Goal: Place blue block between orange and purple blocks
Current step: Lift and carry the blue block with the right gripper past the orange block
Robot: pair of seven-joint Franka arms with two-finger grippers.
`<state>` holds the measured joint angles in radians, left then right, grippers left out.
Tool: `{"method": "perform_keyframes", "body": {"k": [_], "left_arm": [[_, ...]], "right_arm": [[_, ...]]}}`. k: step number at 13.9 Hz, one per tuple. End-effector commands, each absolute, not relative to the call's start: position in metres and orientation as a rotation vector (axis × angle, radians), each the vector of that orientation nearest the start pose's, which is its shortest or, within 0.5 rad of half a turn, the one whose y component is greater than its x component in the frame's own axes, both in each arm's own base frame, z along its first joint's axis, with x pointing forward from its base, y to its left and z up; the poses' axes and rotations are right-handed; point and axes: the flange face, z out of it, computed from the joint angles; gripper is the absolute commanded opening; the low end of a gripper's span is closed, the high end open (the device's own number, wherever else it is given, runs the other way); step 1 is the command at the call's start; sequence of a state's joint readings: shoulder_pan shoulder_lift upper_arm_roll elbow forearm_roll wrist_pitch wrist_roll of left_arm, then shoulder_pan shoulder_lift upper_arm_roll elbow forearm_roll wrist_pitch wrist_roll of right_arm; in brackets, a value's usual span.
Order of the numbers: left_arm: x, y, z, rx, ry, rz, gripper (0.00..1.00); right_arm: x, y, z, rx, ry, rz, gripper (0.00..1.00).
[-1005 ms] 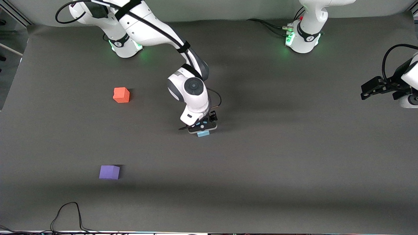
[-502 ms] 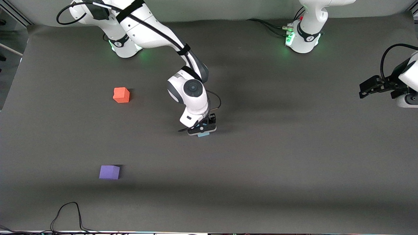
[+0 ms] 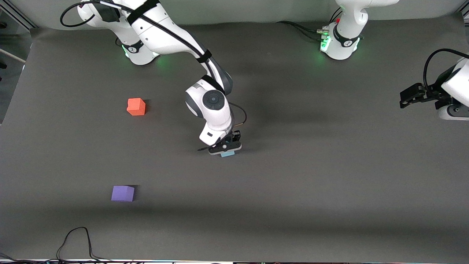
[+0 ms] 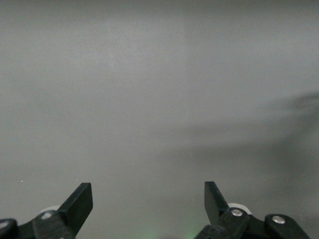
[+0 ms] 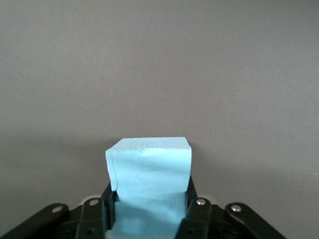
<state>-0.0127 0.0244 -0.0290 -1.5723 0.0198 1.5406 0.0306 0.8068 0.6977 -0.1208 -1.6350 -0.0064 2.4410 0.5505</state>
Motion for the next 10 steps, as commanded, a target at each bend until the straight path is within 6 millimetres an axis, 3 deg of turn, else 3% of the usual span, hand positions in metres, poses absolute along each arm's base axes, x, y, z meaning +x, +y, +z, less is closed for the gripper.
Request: {"method": "perform_keyframes", "body": {"k": [1,7,10], "left_arm": [[0.548,-0.024,0.610,-3.121,0.155,0.098,1.00],[0.549,-0.026,0.610,-3.121,0.158,0.096,1.00],[0.549,-0.022,0.611,-3.122,0.148,0.096,1.00]], "right_arm": [[0.547,0.437,0.282,-3.127,-0.270,-0.195,0.28],[0.573,0.391,0.475,-3.018,-0.222,-0.038,0.28],[0.581,0.362,0.538,-3.022,-0.181,-0.013,0.28]]}}
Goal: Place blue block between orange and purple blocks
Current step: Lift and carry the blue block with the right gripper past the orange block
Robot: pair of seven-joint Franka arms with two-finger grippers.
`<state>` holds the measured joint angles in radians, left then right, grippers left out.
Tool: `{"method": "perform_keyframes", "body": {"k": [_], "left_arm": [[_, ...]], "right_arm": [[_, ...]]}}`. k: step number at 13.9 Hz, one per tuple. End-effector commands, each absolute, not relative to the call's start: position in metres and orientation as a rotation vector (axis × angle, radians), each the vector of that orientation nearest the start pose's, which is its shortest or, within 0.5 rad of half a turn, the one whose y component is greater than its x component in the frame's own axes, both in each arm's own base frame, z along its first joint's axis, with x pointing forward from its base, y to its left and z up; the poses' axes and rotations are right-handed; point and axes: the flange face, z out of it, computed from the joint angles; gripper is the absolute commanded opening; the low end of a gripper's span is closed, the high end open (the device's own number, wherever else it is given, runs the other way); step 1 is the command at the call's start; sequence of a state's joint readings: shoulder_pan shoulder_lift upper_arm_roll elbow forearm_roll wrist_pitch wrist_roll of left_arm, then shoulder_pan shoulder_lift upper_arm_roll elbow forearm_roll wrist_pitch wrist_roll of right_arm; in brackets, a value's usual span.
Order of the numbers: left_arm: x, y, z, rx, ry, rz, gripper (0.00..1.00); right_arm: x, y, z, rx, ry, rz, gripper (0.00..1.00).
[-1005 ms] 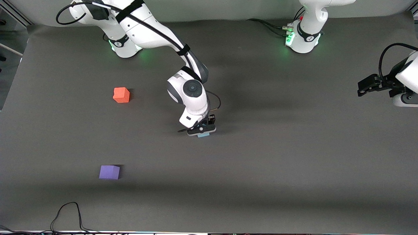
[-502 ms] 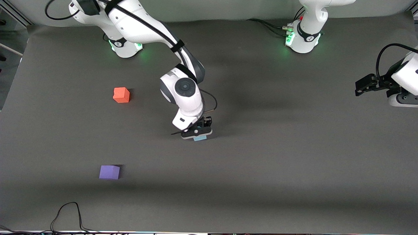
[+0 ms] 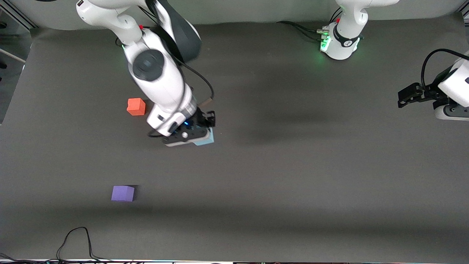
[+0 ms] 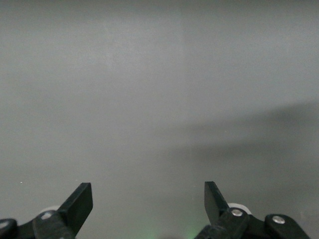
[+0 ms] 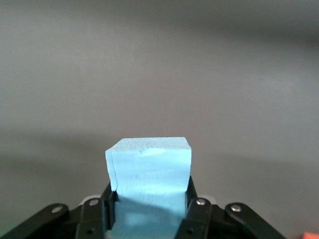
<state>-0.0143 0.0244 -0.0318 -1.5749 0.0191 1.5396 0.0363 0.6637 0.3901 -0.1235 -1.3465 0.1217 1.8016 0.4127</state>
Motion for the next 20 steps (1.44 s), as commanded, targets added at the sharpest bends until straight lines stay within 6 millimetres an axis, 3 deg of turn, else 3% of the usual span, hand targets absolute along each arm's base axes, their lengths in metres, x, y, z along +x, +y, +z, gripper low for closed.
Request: {"method": "perform_keyframes", "body": {"k": [1,3,5,6,8,11,14,17,20], "left_arm": [[0.549,-0.020,0.612,-3.123,0.144,0.094,1.00],[0.549,-0.022,0.611,-3.123,0.146,0.096,1.00],[0.550,-0.027,0.609,-3.122,0.156,0.098,1.00],[0.550,-0.026,0.609,-3.122,0.158,0.101,1.00],[0.550,-0.027,0.609,-3.122,0.160,0.101,1.00],[0.550,-0.026,0.609,-3.122,0.158,0.101,1.00],[0.550,-0.025,0.608,-3.149,0.150,0.104,1.00],[0.551,-0.024,0.606,-3.155,0.158,0.111,1.00],[0.550,-0.025,0.606,-3.153,0.165,0.111,1.00]], "right_arm": [[0.585,0.350,0.554,-3.016,-0.163,-0.007,0.28],[0.594,0.319,0.576,-3.006,-0.105,-0.008,0.28],[0.590,0.299,0.598,-2.993,-0.227,-0.050,0.28],[0.598,0.263,0.604,-3.005,-0.214,-0.036,0.28],[0.603,0.210,0.610,-3.018,-0.238,0.009,0.28],[0.602,0.103,0.599,-3.017,-0.252,0.071,0.28],[0.592,0.034,0.591,-3.034,-0.239,0.105,0.28],[0.577,0.027,0.577,-3.074,-0.243,0.134,0.28],[0.564,0.013,0.541,-3.076,-0.196,0.126,0.28]]}}
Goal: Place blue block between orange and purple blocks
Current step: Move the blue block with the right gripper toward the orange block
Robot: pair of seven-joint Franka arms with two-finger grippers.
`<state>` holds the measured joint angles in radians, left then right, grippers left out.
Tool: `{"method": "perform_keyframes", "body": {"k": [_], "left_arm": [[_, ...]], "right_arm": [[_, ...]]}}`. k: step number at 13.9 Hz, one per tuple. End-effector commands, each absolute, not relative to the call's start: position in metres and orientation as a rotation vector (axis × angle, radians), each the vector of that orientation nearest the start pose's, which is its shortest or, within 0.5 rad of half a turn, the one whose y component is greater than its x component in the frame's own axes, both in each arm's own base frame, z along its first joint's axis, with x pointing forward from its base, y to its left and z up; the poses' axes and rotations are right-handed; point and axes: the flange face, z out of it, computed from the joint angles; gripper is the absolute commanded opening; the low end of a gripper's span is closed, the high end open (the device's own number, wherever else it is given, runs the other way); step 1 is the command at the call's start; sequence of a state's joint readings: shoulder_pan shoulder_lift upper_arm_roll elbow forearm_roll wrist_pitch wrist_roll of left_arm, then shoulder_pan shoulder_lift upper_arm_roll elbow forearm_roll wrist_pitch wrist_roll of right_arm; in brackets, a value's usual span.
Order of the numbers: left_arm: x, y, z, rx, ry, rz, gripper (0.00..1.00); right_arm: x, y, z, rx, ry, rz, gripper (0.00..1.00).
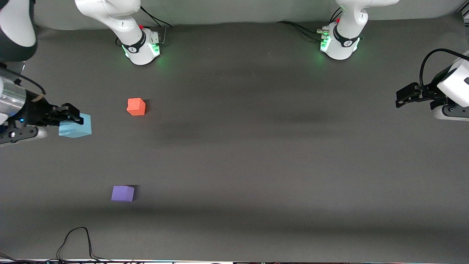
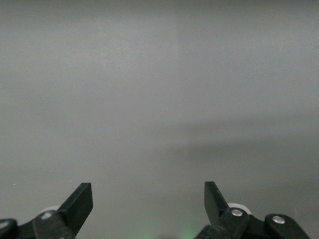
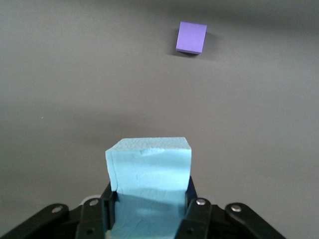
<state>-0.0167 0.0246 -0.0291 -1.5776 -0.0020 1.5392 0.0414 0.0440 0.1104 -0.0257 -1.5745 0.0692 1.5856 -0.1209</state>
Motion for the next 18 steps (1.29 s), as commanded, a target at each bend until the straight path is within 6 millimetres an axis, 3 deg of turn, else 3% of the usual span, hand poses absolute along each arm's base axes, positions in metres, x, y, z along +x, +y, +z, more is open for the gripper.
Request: {"method": "perform_keyframes", "body": {"k": [1,3,8,10,12,17,18], "left_arm": [[0.551,-0.024,0.606,-3.153,0.162,0.111,1.00],[0.551,-0.023,0.606,-3.150,0.165,0.111,1.00],[0.551,-0.024,0.606,-3.146,0.164,0.109,1.00],[0.551,-0.024,0.606,-3.146,0.164,0.106,1.00],[0.551,-0.024,0.606,-3.146,0.162,0.106,1.00],[0.551,-0.027,0.606,-3.142,0.169,0.104,1.00],[0.551,-0.027,0.606,-3.142,0.169,0.101,1.00]], "right_arm": [[0.561,0.009,0.524,-3.077,-0.183,0.121,0.28],[0.560,-0.007,0.485,-3.079,-0.138,0.117,0.28],[0.562,-0.007,0.356,-3.082,-0.127,0.073,0.28],[0.556,-0.007,0.314,-3.090,-0.118,0.048,0.28],[0.554,0.005,0.283,-3.095,-0.145,0.070,0.28],[0.559,0.010,0.211,-3.088,-0.091,0.045,0.28],[0.560,0.008,0.204,-3.092,-0.088,0.037,0.30]]}}
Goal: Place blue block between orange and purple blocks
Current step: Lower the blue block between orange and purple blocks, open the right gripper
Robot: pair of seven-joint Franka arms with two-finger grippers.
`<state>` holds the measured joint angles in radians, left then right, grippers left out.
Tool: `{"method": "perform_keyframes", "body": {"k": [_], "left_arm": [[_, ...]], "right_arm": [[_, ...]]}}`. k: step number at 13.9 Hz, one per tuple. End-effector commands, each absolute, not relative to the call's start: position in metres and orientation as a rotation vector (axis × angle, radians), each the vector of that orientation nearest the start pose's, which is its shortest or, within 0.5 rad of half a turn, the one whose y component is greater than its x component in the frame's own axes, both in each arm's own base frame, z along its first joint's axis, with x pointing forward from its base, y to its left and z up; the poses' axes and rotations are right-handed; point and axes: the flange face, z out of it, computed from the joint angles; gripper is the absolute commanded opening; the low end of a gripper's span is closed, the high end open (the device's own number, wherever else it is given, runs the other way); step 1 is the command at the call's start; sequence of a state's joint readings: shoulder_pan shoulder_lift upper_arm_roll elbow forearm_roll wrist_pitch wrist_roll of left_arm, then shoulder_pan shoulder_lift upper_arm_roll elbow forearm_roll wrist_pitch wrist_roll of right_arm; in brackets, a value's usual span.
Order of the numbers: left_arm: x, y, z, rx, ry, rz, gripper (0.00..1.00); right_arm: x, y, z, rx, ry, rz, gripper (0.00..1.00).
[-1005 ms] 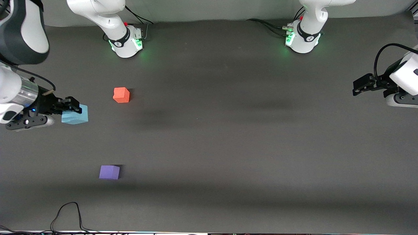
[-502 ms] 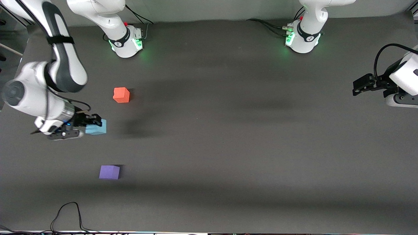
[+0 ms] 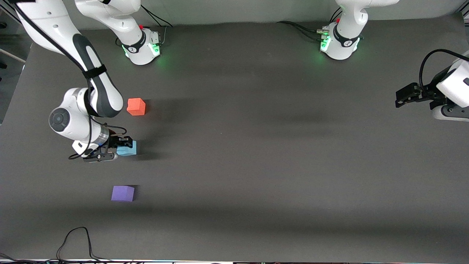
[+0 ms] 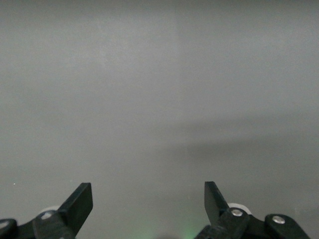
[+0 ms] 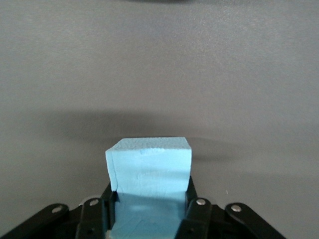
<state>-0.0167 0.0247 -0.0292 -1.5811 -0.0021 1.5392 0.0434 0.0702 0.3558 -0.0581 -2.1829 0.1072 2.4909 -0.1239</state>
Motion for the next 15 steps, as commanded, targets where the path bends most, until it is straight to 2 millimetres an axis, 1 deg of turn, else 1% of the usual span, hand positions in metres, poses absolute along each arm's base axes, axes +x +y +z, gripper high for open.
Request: {"method": "perform_keyframes", "body": {"k": [1,2,3,4,5,6,7,8,9,10,11,12,13,15], "left_arm": [[0.551,-0.027,0.606,-3.141,0.169,0.101,1.00],[0.551,-0.027,0.606,-3.141,0.169,0.101,1.00],[0.551,-0.027,0.606,-3.141,0.169,0.101,1.00],[0.551,-0.027,0.606,-3.141,0.169,0.101,1.00],[0.551,-0.027,0.606,-3.141,0.164,0.101,1.00],[0.551,-0.028,0.606,-3.141,0.164,0.101,1.00],[0.551,-0.028,0.606,-3.141,0.162,0.101,1.00],[0.551,-0.028,0.606,-3.141,0.162,0.101,1.00],[0.551,-0.027,0.606,-3.141,0.159,0.101,1.00],[0.551,-0.028,0.606,-3.141,0.162,0.101,1.00],[0.551,-0.027,0.606,-3.141,0.159,0.101,1.00],[0.551,-0.028,0.606,-3.141,0.162,0.101,1.00],[0.551,-0.027,0.606,-3.141,0.159,0.101,1.00],[0.551,-0.027,0.607,-3.141,0.159,0.096,1.00]], "right_arm": [[0.559,0.009,0.201,-3.093,-0.088,0.038,0.32],[0.558,0.009,0.198,-3.093,-0.082,0.045,0.41],[0.558,0.009,0.197,-3.093,-0.066,0.050,0.72],[0.559,0.008,0.200,-3.091,-0.060,0.057,1.00],[0.559,0.009,0.208,-3.089,-0.061,0.050,1.00],[0.560,0.013,0.223,-3.080,-0.053,0.078,1.00],[0.562,0.015,0.244,-3.070,-0.052,0.106,1.00],[0.566,0.018,0.272,-3.060,-0.065,0.108,1.00],[0.566,0.023,0.300,-3.052,-0.087,0.118,1.00],[0.567,0.025,0.333,-3.043,-0.104,0.110,1.00],[0.562,0.026,0.362,-3.042,-0.132,0.108,1.00],[0.560,0.030,0.395,-3.038,-0.145,0.071,1.00],[0.557,0.031,0.421,-3.034,-0.157,0.080,1.00],[0.554,0.029,0.485,-3.031,-0.195,0.089,1.00]]}}
